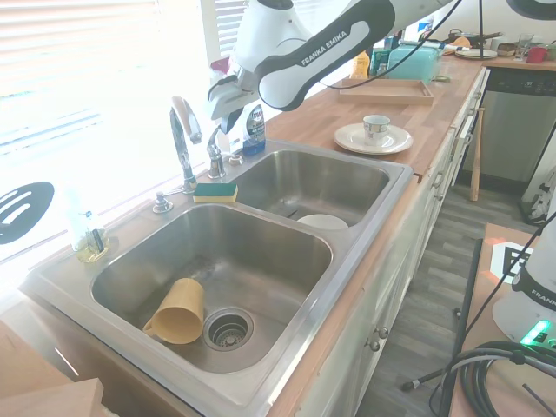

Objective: Turn on the faucet

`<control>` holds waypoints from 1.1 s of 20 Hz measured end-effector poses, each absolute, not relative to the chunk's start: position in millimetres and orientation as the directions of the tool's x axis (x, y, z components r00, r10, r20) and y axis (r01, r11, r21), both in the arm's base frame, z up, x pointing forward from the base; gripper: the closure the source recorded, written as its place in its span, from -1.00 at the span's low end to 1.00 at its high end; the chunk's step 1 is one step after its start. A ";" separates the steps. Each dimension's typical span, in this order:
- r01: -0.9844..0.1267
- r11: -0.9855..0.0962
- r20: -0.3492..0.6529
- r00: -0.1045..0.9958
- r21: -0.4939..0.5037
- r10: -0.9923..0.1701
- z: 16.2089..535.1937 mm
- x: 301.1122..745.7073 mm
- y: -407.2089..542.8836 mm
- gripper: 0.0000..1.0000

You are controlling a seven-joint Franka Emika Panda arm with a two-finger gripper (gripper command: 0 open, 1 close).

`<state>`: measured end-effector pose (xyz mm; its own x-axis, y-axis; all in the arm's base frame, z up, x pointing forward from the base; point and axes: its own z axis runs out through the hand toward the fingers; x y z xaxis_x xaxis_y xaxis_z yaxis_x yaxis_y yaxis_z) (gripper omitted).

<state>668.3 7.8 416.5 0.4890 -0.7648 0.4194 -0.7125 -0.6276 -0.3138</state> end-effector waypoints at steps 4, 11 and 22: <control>-0.779 -0.589 0.287 0.526 -0.216 -0.800 389.3 659.2 3.6 1.00; -0.831 -0.551 0.065 0.547 -0.073 -0.834 376.0 643.9 -2.7 1.00; -0.828 -0.560 0.020 0.559 -0.030 -0.829 391.2 625.7 2.4 1.00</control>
<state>625.7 2.4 391.2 0.5592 -0.8288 0.0199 -0.8282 -0.5596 -0.0303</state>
